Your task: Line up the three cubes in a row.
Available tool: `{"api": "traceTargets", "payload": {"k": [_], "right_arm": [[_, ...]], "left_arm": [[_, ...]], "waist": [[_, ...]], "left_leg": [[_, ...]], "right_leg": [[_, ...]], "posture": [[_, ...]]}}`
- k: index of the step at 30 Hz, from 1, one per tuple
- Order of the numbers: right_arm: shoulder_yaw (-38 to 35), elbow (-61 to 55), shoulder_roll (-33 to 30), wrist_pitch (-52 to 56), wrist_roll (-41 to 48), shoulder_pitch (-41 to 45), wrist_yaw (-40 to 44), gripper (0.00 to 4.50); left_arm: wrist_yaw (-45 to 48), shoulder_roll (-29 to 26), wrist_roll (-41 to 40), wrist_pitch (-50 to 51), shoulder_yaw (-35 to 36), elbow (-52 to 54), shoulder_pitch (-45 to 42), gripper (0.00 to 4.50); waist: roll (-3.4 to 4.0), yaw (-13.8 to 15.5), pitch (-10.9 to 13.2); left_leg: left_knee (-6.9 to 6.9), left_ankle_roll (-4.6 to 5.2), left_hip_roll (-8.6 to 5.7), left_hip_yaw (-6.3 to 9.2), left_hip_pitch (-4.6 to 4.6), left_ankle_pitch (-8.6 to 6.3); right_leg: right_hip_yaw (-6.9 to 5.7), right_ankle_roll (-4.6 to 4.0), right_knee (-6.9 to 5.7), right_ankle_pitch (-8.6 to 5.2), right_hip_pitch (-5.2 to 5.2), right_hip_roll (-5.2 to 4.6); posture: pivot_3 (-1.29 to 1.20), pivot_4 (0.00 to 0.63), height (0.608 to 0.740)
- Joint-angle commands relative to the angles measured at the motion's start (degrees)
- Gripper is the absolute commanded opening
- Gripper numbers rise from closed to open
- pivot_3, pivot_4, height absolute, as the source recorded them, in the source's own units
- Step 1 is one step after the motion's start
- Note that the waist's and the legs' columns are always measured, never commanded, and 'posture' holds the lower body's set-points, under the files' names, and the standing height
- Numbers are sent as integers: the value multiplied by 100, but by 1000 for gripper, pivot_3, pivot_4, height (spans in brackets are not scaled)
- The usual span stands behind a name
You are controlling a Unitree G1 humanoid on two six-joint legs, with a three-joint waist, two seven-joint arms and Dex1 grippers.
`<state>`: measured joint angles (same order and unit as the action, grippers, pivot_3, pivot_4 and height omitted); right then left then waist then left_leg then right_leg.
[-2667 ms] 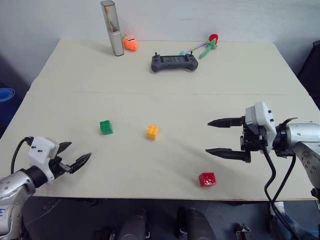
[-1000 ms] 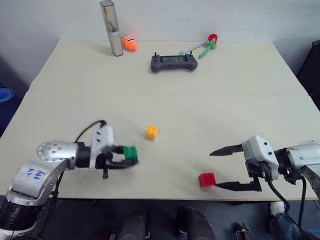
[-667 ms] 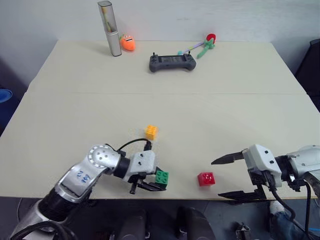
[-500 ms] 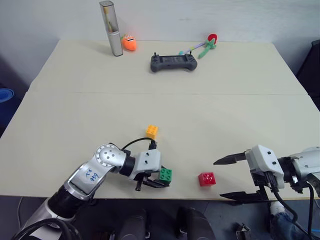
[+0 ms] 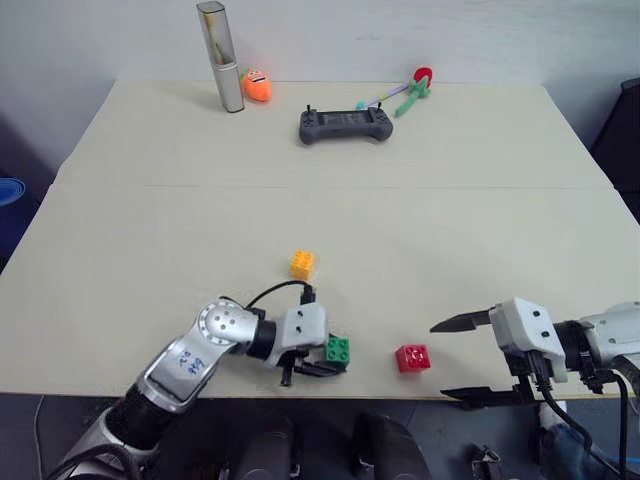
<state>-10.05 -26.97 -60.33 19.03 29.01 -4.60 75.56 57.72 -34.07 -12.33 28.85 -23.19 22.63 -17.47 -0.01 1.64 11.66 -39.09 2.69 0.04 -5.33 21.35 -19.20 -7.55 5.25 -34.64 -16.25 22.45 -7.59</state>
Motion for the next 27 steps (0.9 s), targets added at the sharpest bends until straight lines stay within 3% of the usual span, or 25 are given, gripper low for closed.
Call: {"api": "traceTargets", "payload": {"k": [1, 17, 19, 27], "right_arm": [[-211, -200, -65, -28, 106, -11, 24, 4500], [-127, -299, -58, 198, 269, 216, -75, 4500], [-118, -307, -49, 213, 275, 234, -85, 4500], [-75, -246, -38, 241, 296, 346, -79, 4500]], "left_arm": [[-92, 87, -35, -156, 54, 189, 44, 1510], [-166, 123, 298, -544, -126, -158, 197, 1510], [-173, 140, 310, -552, -112, -165, 199, 2241], [-68, -42, 221, -551, 90, -23, 341, 4484]], "waist": [[0, 13, 0], [0, 5, 0], [0, 4, 0], [0, -4, 0]], "left_leg": [[0, 1, -1, 1, 0, 1], [0, 2, -3, 2, 0, 1], [0, 2, -3, 2, 0, 1], [0, 2, -2, 2, 0, 1]], "right_leg": [[0, 0, 0, 0, 0, -1], [0, 2, 1, 1, 0, -4], [0, 2, 1, 1, 0, -4], [0, 2, 0, 1, 1, -4]], "posture": [[0, 150, 740], [0, 150, 740], [0, 150, 740], [0, 150, 740]]}}
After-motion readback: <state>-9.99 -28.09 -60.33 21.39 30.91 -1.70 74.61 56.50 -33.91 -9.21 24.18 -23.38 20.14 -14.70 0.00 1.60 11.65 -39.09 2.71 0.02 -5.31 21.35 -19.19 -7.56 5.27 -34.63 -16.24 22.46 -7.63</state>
